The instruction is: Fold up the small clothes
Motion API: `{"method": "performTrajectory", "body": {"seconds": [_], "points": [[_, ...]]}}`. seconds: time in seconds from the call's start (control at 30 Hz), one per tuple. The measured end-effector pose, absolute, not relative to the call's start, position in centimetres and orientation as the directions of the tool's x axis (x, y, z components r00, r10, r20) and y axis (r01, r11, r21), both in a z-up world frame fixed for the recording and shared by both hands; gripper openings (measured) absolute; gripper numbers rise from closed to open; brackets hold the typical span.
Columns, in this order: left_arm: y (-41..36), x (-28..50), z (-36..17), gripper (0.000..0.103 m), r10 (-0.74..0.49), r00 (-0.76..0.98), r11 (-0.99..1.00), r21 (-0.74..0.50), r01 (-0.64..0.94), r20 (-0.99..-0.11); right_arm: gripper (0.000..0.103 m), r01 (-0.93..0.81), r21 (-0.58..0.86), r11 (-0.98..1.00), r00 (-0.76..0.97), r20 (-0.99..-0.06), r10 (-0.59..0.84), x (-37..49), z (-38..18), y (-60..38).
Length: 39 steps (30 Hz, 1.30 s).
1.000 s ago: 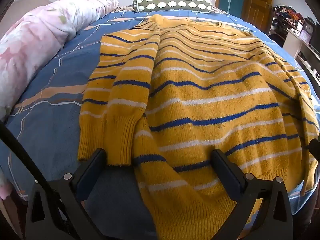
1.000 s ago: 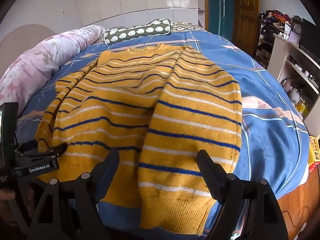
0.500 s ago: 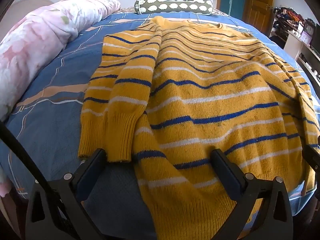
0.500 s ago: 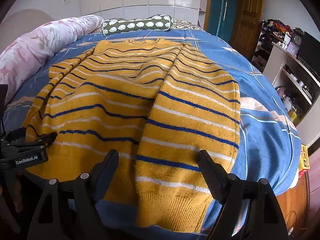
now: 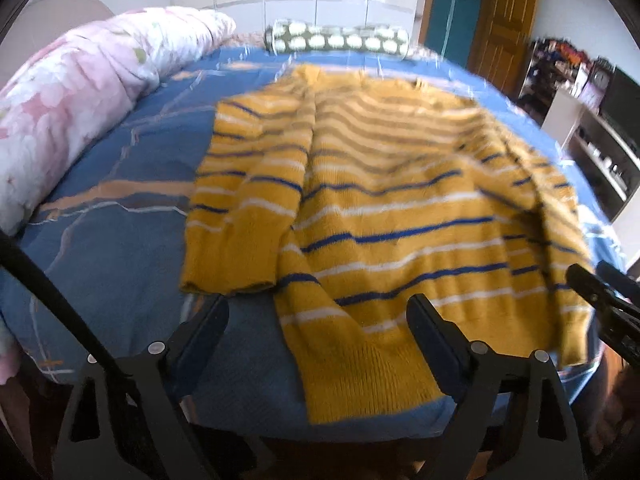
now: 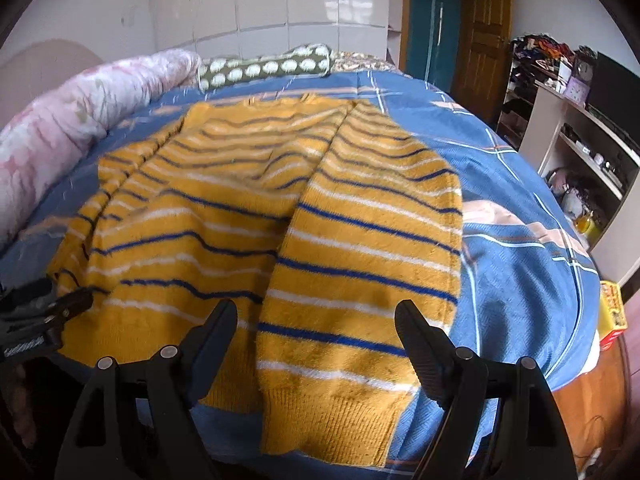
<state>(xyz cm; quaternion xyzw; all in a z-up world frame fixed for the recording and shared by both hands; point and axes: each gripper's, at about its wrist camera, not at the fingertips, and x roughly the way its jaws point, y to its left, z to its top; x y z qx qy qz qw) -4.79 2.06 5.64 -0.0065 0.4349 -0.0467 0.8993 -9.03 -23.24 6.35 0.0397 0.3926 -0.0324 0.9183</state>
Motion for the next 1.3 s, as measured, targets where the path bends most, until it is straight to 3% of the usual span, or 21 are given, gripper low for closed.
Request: {"method": "performTrajectory", "body": {"seconds": [1.3], "points": [[0.1,-8.1,5.6,0.090,-0.066,0.603,0.995,-0.011,0.095,-0.795,0.085,0.058,-0.003,0.998,0.657,-0.753,-0.040,-9.2,4.9,-20.8]]}}
